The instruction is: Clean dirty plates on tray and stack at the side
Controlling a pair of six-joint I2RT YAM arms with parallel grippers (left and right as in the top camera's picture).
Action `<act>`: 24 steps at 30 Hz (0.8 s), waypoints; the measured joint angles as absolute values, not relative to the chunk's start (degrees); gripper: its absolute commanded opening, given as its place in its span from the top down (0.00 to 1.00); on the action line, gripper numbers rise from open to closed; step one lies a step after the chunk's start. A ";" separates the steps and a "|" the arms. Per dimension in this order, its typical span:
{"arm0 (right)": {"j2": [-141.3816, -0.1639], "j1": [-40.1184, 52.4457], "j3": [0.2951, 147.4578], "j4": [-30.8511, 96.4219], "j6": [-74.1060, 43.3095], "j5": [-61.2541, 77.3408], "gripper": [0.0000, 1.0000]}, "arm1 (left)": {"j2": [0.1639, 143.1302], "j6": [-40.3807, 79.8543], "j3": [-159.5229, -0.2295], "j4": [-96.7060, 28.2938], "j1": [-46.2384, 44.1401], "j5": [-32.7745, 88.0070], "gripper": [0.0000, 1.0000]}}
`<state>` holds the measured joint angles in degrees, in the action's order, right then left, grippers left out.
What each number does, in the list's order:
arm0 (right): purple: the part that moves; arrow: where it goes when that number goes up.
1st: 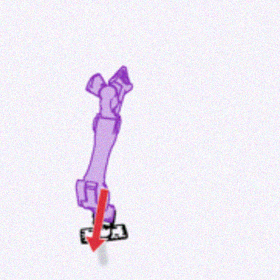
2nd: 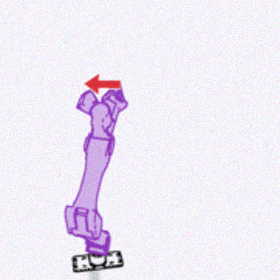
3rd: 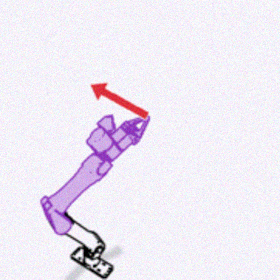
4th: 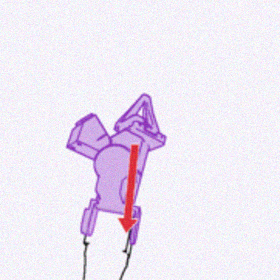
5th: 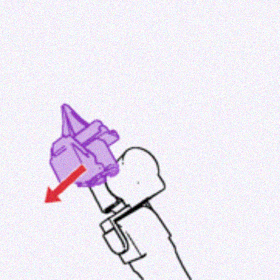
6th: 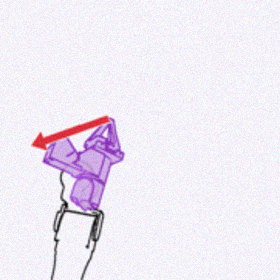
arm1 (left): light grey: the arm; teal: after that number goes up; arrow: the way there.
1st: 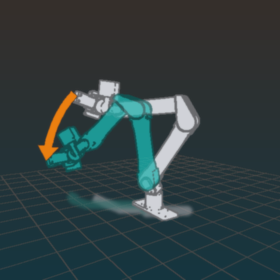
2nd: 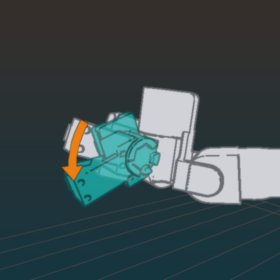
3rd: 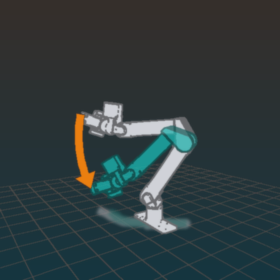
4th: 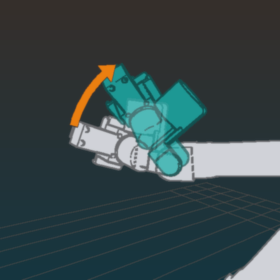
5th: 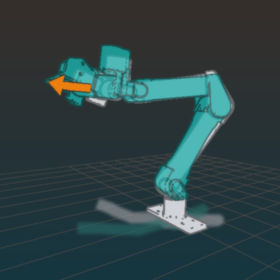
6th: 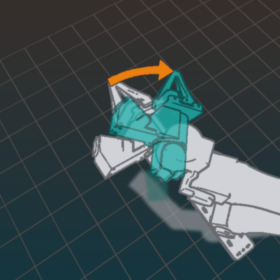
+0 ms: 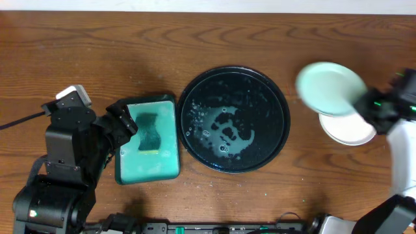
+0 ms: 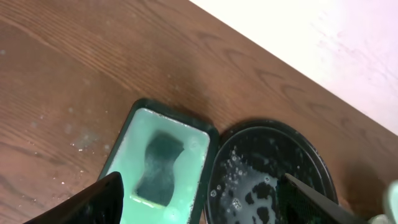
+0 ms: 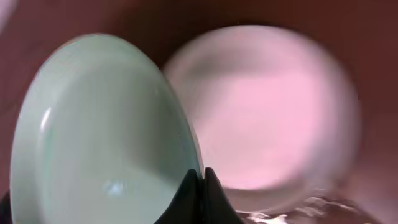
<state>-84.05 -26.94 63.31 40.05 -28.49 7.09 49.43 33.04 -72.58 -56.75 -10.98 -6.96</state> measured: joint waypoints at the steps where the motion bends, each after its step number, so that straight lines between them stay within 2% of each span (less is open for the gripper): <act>1: -84.49 -29.85 63.31 41.08 -28.73 6.20 0.99 | 49.43 33.04 -72.58 -56.82 -10.98 -6.96 0.21; 4: -86.87 -35.20 63.31 42.15 -29.15 3.97 0.97 | 49.43 33.04 -72.60 -56.82 -10.98 -6.96 0.21; 5: -87.83 -35.92 63.31 42.13 -29.17 3.38 0.81 | 49.43 33.04 -72.60 -56.82 -10.98 -6.96 0.21; 6: -89.08 -36.69 63.31 41.89 -29.21 3.25 0.56 | 49.43 33.04 -72.60 -56.80 -10.98 -6.98 0.21; 7: -90.39 -36.95 63.31 41.45 -28.82 3.57 0.48 | 49.43 33.04 -72.60 -56.80 -10.98 -6.96 0.21; 11: -92.23 -36.23 63.29 41.34 -27.31 9.06 0.47 | 49.43 33.04 -72.60 -56.80 -10.98 -6.98 0.21; 14: -90.32 -33.89 63.26 41.95 -23.53 18.13 0.47 | 49.43 33.04 -72.58 -56.80 -10.98 -6.96 0.21; 15: -88.44 -31.77 63.26 42.30 -21.15 22.74 0.44 | 49.43 33.04 -72.60 -56.80 -10.98 -6.96 0.21; 16: -86.32 -29.45 63.26 42.74 -18.74 26.81 0.36 | 49.43 33.04 -72.60 -56.82 -10.96 -6.96 0.21; 17: -84.47 -27.44 63.26 43.07 -16.93 29.69 0.01 | 49.43 33.04 -72.58 -56.82 -10.98 -6.96 0.21; 21: -72.18 -12.80 63.33 46.04 -10.96 40.51 0.01 | 49.43 33.04 -72.58 -56.80 -10.98 -6.96 0.21; 24: -68.84 -6.81 63.31 46.28 -10.55 42.11 0.01 | 49.43 33.04 -72.60 -56.80 -10.96 -6.96 0.21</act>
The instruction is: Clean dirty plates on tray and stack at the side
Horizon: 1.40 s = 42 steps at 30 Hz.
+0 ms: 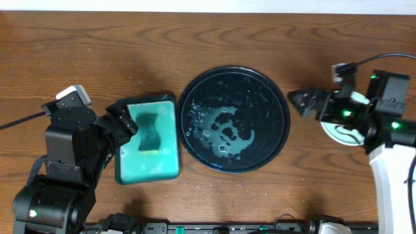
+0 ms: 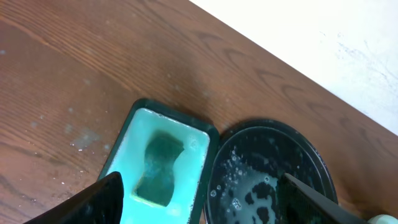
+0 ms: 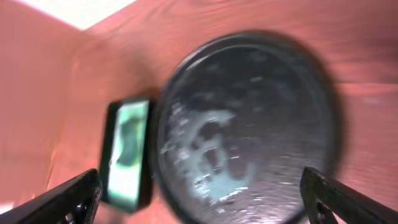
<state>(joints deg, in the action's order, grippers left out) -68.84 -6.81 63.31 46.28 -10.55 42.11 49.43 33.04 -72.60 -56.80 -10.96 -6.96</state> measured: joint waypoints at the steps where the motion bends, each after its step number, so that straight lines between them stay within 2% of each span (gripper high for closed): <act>1: -68.18 -5.21 63.33 46.65 -10.35 42.54 0.01 | 49.43 33.04 -72.60 -56.80 -10.98 -6.96 0.21; 7: -66.46 -3.95 63.31 53.12 -6.07 41.95 0.01 | 49.43 33.04 -72.60 -56.82 -10.98 -6.96 0.21; 13: -59.42 -4.16 61.76 48.34 4.40 41.08 0.01 | 49.43 33.04 -72.58 -56.80 -10.98 -6.96 0.21; 17: -47.46 -1.21 52.77 42.76 8.78 34.15 0.01 | 49.43 33.04 -72.60 -56.82 -10.98 -6.85 0.21; 24: -22.72 4.56 33.95 40.71 10.44 21.74 0.01 | 49.43 33.04 -72.60 -56.77 -10.96 -6.81 0.21; 28: -7.66 4.60 22.94 35.11 10.83 19.40 0.01 | 49.43 33.04 -72.60 -56.82 -10.98 -6.81 0.21; 31: -1.85 4.60 15.11 28.91 10.87 18.81 0.01 | 49.43 33.04 -72.60 -56.77 -10.98 -6.81 0.21; 39: -0.80 4.60 1.91 4.03 10.90 18.87 0.01 | 49.43 33.04 -72.60 -56.82 -10.98 -6.81 0.21; 42: -0.67 4.60 0.69 2.70 10.87 19.05 0.01 | 49.43 33.04 -72.60 -56.82 -10.98 -6.81 0.21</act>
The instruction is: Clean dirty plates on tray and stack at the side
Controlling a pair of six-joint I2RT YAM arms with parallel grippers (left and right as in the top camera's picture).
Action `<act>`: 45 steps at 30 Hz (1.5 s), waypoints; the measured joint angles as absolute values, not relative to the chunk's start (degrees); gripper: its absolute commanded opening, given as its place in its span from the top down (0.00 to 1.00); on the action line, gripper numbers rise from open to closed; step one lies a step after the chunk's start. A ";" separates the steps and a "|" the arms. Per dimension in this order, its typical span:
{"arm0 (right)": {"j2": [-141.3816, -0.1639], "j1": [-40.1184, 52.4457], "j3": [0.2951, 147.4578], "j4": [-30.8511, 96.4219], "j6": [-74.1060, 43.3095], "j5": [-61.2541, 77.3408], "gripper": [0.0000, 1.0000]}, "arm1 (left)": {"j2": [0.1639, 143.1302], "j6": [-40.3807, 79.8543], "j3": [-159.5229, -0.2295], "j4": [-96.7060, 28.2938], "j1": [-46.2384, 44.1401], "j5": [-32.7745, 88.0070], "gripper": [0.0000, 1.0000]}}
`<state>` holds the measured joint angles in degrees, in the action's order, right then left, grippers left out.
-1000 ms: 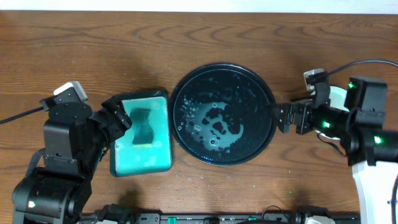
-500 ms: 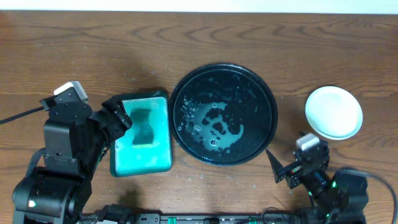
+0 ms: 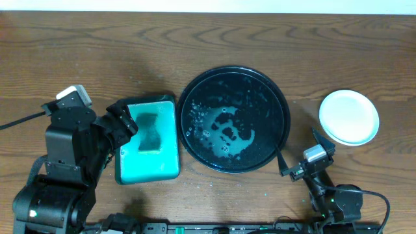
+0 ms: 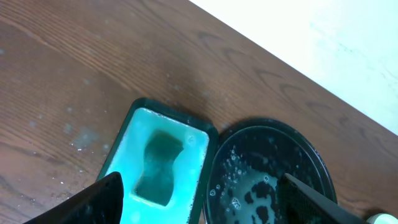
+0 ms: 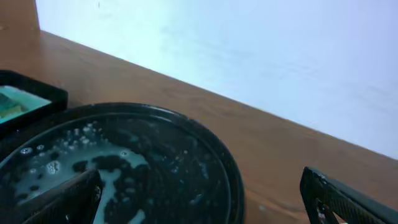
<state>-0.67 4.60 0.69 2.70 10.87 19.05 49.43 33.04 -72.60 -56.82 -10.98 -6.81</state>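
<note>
The black round tray (image 3: 234, 119) holds only soapy water, with no plate on it. A stack of pale plates (image 3: 349, 117) rests on the table to its right. My right gripper (image 3: 301, 153) sits low near the front edge, open and empty, facing the tray (image 5: 155, 162); its fingers frame the right wrist view (image 5: 199, 199). My left gripper (image 3: 123, 120) hangs open over the teal tub (image 3: 148, 138), where the dark sponge (image 3: 149, 132) lies. In the left wrist view the open left gripper (image 4: 199, 205) looks down on the sponge (image 4: 158, 165) and the tray (image 4: 267, 174).
The wooden table (image 3: 208, 45) stretches bare behind the tray and tub. A white wall (image 5: 249, 50) rises beyond the table's far edge. The tub (image 5: 25, 99) touches the tray's left rim.
My right gripper was open just left of the plate stack, above the table. Now it sits low at the front edge, below the stack, which is fully uncovered. The left arm has not moved.
My right gripper first held a pale green plate tilted over the white plate at the right. Then it was open beside the stack with the plate left there. Now it is back at the front edge, and the left gripper has stayed open over the tub.
</note>
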 measured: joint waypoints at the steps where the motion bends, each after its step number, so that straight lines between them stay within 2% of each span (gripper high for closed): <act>1: -0.67 4.60 0.60 2.70 10.87 19.07 0.01 | 49.43 33.04 -72.60 -56.82 -10.96 -6.79 0.21; 20: -0.69 4.60 0.56 2.66 10.87 19.07 0.01 | 48.84 30.96 -72.01 -55.05 -9.47 -8.91 0.21; 22: -0.69 4.60 0.56 2.66 10.87 19.07 0.01 | 46.41 29.91 -68.99 -50.70 -6.13 -9.30 0.21; 26: -0.69 4.60 0.54 2.59 10.87 19.07 0.01 | 36.12 28.62 -53.49 -33.06 0.38 -7.40 0.21; 31: -0.67 4.60 0.54 2.50 10.87 19.11 0.01 | 20.58 28.51 -31.68 -19.75 1.43 -5.89 0.21; 38: -0.69 4.60 0.51 2.48 10.87 19.07 0.01 | 0.95 35.81 -10.72 -17.85 4.03 -5.87 0.21; 45: -0.69 4.60 0.51 2.48 10.87 19.07 0.01 | 0.95 36.03 -10.61 -17.72 4.03 -5.87 0.21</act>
